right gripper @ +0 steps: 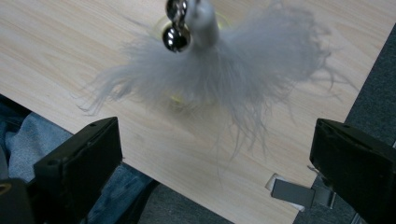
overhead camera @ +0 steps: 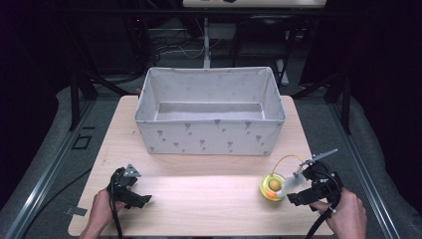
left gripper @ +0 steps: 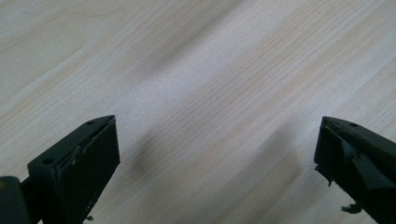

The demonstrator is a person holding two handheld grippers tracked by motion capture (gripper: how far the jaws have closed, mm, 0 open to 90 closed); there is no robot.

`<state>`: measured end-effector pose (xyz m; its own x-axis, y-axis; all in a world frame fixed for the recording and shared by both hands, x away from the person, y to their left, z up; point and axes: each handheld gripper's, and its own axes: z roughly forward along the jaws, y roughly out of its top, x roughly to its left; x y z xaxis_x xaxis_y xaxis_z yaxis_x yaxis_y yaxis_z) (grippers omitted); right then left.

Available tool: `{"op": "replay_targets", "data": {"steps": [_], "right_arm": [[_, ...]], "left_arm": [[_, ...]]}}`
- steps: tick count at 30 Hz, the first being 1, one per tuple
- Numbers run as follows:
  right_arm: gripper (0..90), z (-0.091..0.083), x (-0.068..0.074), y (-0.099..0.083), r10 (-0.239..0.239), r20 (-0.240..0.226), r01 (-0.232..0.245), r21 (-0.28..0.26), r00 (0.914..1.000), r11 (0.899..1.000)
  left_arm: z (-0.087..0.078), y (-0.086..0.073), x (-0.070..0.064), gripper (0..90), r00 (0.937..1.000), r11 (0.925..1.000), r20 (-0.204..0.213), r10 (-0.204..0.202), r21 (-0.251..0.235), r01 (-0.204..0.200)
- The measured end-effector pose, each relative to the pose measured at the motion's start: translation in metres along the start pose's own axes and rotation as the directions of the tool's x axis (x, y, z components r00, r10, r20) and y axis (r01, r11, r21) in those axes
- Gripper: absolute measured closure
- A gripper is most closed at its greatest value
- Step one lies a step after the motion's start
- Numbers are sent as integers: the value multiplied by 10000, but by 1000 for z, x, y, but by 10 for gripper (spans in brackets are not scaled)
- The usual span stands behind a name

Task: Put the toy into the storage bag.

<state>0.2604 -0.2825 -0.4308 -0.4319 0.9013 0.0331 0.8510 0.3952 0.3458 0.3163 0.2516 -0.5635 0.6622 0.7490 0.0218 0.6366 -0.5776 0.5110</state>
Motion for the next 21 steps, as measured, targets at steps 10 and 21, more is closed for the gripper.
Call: {"op": "replay_targets", "data": {"steps": [10, 21], "right_arm": [[10, -12, 6, 19, -352, 128, 355, -243, 9993, 9991], [9, -19, 7, 43, -610, 186, 616, -320, 9980, 9976]], "left_arm": [[1, 0, 0, 3, 10000, 10000, 43, -20, -12, 21], [1, -1, 0, 3, 9999, 10000, 92, -59, -43, 59]]}}
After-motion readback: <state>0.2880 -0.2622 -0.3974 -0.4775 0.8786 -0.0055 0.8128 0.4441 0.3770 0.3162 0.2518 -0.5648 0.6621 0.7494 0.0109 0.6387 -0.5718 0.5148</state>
